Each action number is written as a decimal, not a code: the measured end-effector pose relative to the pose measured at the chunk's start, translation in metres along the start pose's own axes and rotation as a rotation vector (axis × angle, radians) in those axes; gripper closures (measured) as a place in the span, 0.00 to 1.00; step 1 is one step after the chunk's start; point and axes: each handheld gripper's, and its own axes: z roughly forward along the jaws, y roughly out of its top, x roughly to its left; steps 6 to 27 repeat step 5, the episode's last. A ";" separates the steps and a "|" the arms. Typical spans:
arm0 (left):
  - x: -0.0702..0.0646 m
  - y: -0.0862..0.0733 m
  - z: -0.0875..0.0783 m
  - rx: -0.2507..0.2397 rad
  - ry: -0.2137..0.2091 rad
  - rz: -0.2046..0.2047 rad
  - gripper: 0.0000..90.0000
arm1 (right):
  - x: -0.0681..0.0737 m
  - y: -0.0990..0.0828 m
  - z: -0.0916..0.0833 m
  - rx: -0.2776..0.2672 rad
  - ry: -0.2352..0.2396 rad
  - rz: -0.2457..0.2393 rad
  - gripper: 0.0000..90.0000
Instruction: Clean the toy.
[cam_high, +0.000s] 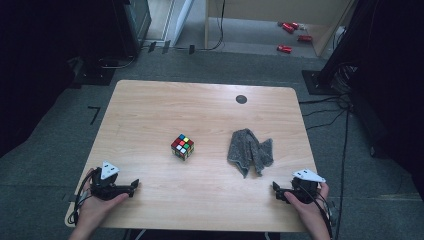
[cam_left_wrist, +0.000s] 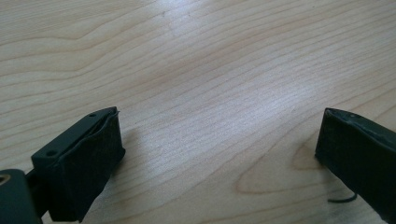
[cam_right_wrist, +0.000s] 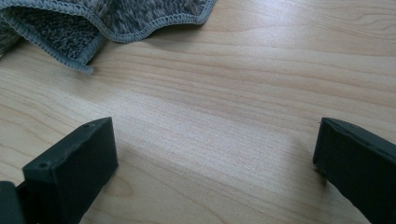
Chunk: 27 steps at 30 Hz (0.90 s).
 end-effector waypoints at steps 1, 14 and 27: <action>0.000 0.000 0.000 0.000 0.003 -0.003 0.01 | 0.000 0.000 0.000 0.000 -0.001 0.000 0.00; 0.000 0.001 0.001 0.001 0.009 -0.009 0.01 | -0.001 0.000 0.000 0.001 -0.010 0.013 0.00; 0.000 0.001 0.001 0.001 0.009 -0.009 0.01 | -0.001 0.000 0.000 0.001 -0.010 0.013 0.00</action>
